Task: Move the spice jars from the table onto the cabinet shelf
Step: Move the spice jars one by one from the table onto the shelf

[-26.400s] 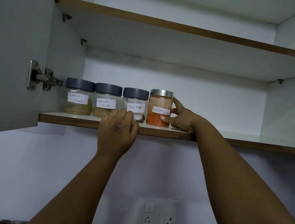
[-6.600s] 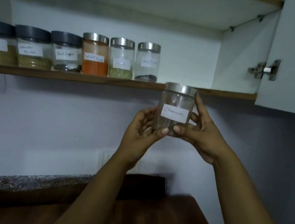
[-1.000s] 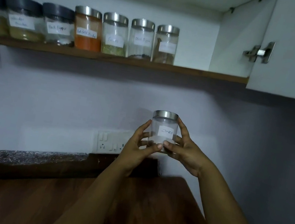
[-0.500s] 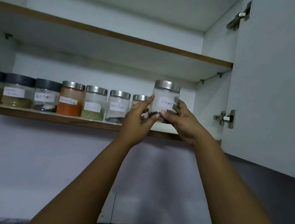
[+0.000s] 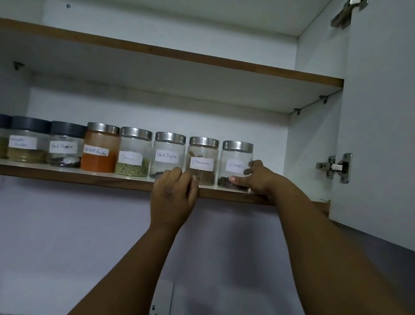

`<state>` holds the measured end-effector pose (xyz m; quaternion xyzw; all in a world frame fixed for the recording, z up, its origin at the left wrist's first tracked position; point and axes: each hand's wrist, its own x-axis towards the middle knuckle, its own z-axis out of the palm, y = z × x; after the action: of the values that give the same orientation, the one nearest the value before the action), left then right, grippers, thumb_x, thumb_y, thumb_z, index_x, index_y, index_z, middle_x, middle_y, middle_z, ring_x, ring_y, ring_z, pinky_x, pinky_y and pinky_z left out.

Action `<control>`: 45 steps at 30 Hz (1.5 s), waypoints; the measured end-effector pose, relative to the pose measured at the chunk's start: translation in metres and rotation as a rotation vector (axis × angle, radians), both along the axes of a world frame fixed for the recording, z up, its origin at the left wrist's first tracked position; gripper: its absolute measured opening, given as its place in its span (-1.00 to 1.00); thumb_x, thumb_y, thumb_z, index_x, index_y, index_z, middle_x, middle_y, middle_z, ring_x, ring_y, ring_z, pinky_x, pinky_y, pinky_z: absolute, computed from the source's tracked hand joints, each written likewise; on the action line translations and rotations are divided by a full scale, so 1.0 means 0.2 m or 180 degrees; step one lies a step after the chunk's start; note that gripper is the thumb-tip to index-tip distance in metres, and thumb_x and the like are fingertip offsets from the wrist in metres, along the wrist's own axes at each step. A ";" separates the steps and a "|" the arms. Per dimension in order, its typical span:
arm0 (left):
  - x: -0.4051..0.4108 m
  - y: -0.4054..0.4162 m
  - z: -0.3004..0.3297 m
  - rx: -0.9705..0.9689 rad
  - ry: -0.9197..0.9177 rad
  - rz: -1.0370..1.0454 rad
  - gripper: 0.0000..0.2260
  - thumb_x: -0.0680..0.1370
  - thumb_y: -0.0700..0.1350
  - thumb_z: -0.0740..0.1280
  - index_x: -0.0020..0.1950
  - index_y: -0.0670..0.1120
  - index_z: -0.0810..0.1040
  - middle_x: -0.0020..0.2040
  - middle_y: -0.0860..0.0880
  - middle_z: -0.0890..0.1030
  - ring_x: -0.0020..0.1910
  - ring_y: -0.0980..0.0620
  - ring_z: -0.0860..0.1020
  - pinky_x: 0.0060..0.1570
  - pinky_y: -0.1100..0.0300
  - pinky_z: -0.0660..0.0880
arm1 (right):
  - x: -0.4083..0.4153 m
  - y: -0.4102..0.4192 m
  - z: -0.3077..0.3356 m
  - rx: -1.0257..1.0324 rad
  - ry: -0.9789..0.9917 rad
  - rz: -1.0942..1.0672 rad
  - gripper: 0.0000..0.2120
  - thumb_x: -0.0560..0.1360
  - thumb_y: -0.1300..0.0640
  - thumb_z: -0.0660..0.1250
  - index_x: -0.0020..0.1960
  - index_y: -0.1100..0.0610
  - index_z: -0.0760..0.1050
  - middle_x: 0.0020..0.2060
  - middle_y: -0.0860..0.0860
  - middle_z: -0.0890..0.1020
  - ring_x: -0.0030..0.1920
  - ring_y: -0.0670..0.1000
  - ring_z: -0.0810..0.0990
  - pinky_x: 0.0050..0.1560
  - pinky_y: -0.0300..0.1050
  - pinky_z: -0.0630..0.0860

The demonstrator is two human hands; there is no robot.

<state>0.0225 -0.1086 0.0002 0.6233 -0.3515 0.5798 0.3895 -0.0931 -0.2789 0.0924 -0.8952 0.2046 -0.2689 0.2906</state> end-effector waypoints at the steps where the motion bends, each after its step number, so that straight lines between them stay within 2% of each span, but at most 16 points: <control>1: 0.00 -0.01 0.00 -0.0030 0.0020 -0.0009 -0.79 0.55 -0.20 0.29 -0.29 -0.16 0.45 -0.34 -0.08 0.43 -0.33 -0.05 0.37 -0.33 0.06 0.31 | 0.01 -0.01 -0.01 0.0021 -0.0013 0.0022 -0.13 0.45 -0.07 0.46 0.51 0.26 0.05 0.41 0.15 0.38 0.37 0.15 0.39 0.38 0.09 0.35; 7: 0.00 -0.02 -0.03 0.0004 0.0021 0.0036 -0.82 0.54 -0.22 0.29 -0.27 -0.16 0.45 -0.31 -0.09 0.44 -0.31 -0.06 0.38 -0.32 0.05 0.34 | 0.04 -0.03 -0.03 -0.0067 0.0336 -0.0084 -0.18 0.51 -0.21 0.33 0.51 0.28 0.13 0.44 0.19 0.35 0.38 0.18 0.39 0.39 0.05 0.33; 23: -0.04 -0.01 -0.03 0.0141 0.0300 0.0017 -0.88 0.53 -0.25 0.30 -0.22 -0.18 0.48 -0.24 -0.10 0.47 -0.23 -0.08 0.41 -0.23 0.02 0.40 | 0.07 -0.04 -0.05 -0.0158 0.0351 -0.0193 -0.17 0.53 -0.25 0.26 0.53 0.27 0.07 0.46 0.18 0.30 0.40 0.19 0.35 0.33 0.01 0.32; 27: -0.05 0.00 -0.03 0.0203 0.0254 0.0086 -0.88 0.55 -0.24 0.28 -0.19 -0.18 0.47 -0.22 -0.11 0.47 -0.22 -0.08 0.41 -0.22 0.06 0.37 | 0.06 -0.03 -0.05 -0.0208 0.0295 -0.0194 -0.19 0.52 -0.23 0.28 0.51 0.28 0.09 0.43 0.19 0.35 0.38 0.18 0.38 0.35 0.06 0.35; 35: -0.05 0.01 -0.03 0.0246 0.0231 0.0164 -0.87 0.56 -0.22 0.28 -0.20 -0.17 0.46 -0.23 -0.10 0.46 -0.23 -0.06 0.40 -0.23 0.09 0.33 | 0.10 -0.05 -0.05 -0.0256 0.0347 -0.0272 -0.20 0.54 -0.22 0.26 0.51 0.28 0.07 0.43 0.19 0.34 0.38 0.19 0.38 0.33 0.04 0.35; 37: -0.05 0.01 -0.02 0.0278 0.0250 0.0183 -0.86 0.55 -0.21 0.28 -0.21 -0.17 0.46 -0.24 -0.10 0.46 -0.24 -0.06 0.40 -0.23 0.08 0.32 | 0.10 -0.05 -0.05 -0.0239 0.0259 -0.0222 -0.17 0.53 -0.20 0.29 0.53 0.27 0.02 0.46 0.20 0.31 0.41 0.20 0.35 0.38 0.07 0.32; 42: -0.02 0.03 0.01 0.0432 0.0244 0.0147 -0.86 0.56 -0.19 0.26 -0.20 -0.18 0.47 -0.25 -0.09 0.45 -0.23 -0.06 0.38 -0.24 0.08 0.30 | 0.08 -0.03 -0.07 -0.0229 0.0281 -0.0314 0.10 0.49 -0.22 0.35 0.55 0.23 -0.39 0.56 0.23 0.05 0.52 0.23 0.17 0.49 0.10 0.17; 45: -0.03 0.03 0.01 0.0412 0.0249 0.0096 -0.85 0.56 -0.18 0.27 -0.21 -0.18 0.47 -0.26 -0.09 0.45 -0.24 -0.07 0.39 -0.24 0.09 0.29 | 0.06 -0.02 -0.09 -0.0332 0.0351 -0.0521 0.09 0.50 -0.28 0.29 0.52 0.19 -0.46 0.56 0.24 -0.09 0.53 0.24 0.11 0.50 0.14 0.13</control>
<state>0.0157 -0.1024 0.0023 0.6746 -0.3634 0.5369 0.3531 -0.0815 -0.2821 0.0742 -0.9028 0.2784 -0.2523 0.2090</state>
